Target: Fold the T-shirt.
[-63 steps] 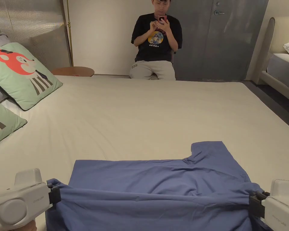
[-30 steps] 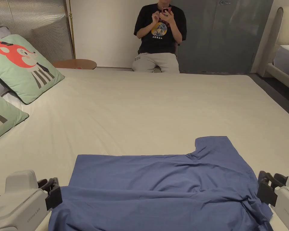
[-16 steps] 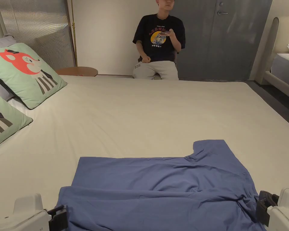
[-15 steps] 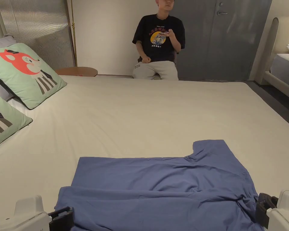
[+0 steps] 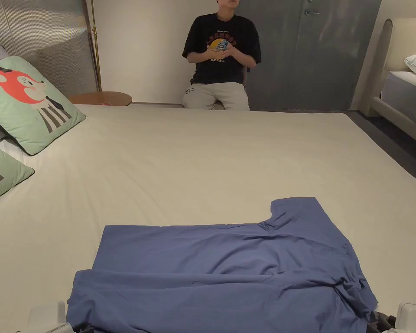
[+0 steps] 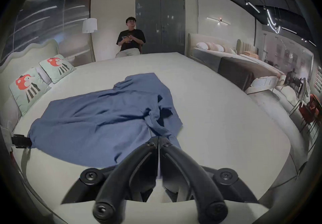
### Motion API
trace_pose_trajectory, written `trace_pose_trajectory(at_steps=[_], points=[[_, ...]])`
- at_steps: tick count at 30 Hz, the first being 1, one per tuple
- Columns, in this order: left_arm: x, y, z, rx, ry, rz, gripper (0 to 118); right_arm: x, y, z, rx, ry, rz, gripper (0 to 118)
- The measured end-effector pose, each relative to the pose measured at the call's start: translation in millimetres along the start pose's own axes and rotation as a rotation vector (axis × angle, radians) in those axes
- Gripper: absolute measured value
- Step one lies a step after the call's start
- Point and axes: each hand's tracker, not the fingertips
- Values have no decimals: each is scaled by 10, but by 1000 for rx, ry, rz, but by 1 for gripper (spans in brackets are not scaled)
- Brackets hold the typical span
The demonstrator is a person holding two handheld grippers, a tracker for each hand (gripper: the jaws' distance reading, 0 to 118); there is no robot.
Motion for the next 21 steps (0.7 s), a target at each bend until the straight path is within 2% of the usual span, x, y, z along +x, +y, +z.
trace_pose_trajectory(at_steps=[1, 2, 3, 5, 8, 9, 10, 13, 14, 17, 21], points=[[11, 5, 23, 7, 2, 2, 5, 12, -7, -27, -28, 6, 0, 70], [14, 10, 56, 14, 1, 7, 5, 29, -27, -74, -55, 16, -9, 97], [-46, 22, 61, 19, -10, 15, 5, 42, -48, -125, -96, 18, -14, 97], [-46, 18, 105, 32, -5, 9, 4, 74, -98, -191, -113, 14, -26, 110], [-65, 19, 150, 44, -3, -6, 4, 132, -175, -305, -181, 11, -44, 107], [-61, 20, 169, 45, -2, -9, 4, 157, -203, -342, -210, 21, -55, 105], [-57, 19, 186, 48, -2, -16, 4, 178, -219, -369, -218, 34, -62, 96], [-14, 40, 272, 50, 6, -37, 4, 195, -197, -300, -210, 86, -94, 24], [-20, 44, 303, 48, 5, -35, 3, 197, -183, -271, -199, 122, -108, 13], [-57, 46, 359, 53, 0, -33, 3, 159, -102, -145, -149, 99, -35, 12], [-126, 84, 530, 66, -10, -27, 2, 250, 48, 85, -117, 117, -51, 11]])
